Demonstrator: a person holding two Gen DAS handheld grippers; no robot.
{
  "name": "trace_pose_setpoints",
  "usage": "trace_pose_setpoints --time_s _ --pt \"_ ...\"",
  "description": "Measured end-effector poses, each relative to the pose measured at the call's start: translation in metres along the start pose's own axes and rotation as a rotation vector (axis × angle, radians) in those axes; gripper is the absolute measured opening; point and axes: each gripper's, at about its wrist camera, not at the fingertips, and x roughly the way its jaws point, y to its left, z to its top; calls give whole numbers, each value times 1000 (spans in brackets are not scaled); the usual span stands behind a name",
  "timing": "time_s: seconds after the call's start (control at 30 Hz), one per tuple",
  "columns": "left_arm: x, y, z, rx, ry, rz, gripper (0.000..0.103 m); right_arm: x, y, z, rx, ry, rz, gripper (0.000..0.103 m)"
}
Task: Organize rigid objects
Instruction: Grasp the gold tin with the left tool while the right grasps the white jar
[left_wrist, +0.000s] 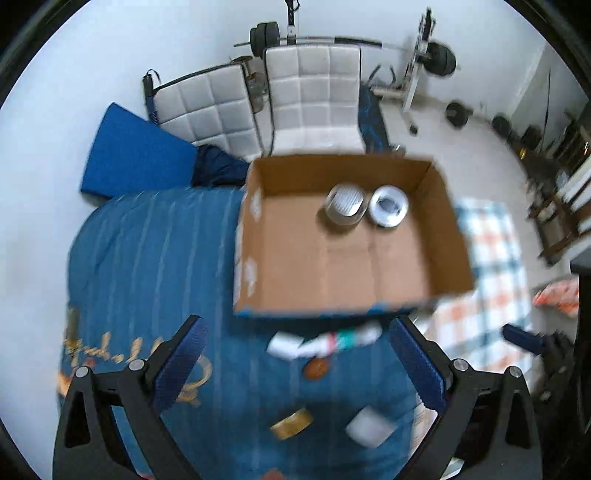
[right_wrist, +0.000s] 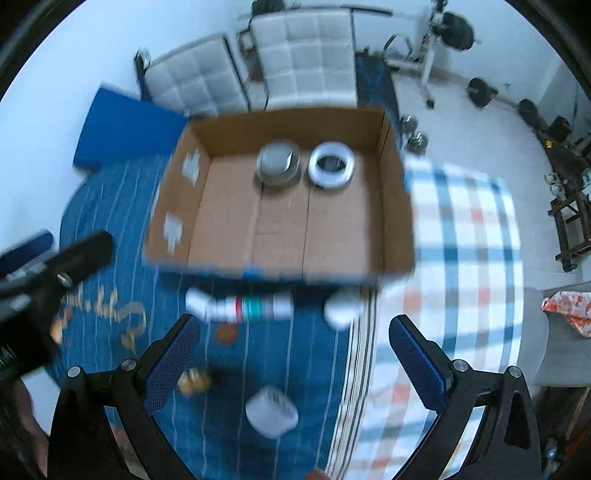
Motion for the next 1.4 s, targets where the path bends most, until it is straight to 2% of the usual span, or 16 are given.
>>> trace_pose_setpoints --time_s 0.07,0.2,0.27,0.3,0.33,0.4,0.53,0.7,0.83,0.97,1.0,1.1,1.2,1.27,1.37,1.4 --pt "20 9 -30 14 68 40 101 19 0 -24 -2 63 9 103" --pt "86 33 -84 -45 274 8 101 84 -5 -77 72 241 66 103" --pt "114 44 -104 -91 336 -1 101 107 -8 -93 120 291 94 95" --pt "124 48 -111 -113 358 -16 101 121 -8 -100 137 316 108 89" --pt "135 52 -117 -138 383 -29 101 129 -7 -105 141 333 111 76" --pt "153 56 -126 -168 438 -61 100 147 -5 -114 155 377 102 74" --pt "179 57 -136 -249 515 -145 100 162 -5 -122 233 408 157 74" --pt "194 43 -142 -221 554 -148 100 165 15 -125 123 393 121 75" --pt "211 37 -145 -268 605 -177 100 172 30 -130 27 410 45 75" --pt "223 35 -148 -311 625 -195 99 181 36 -135 26 421 30 75" --pt "225 35 -149 -322 632 -193 98 183 37 -136 28 422 28 74" --pt "232 34 -153 -336 646 -185 87 188 41 -140 29 424 22 74" --pt "236 29 -160 -330 652 -183 77 190 37 -141 25 427 10 70" --pt "238 25 -163 -321 652 -178 67 195 36 -140 18 432 -5 61" --pt "242 19 -167 -315 655 -167 67 202 36 -143 18 445 -8 48" --pt "243 15 -169 -313 654 -163 67 204 36 -143 19 447 -7 47"
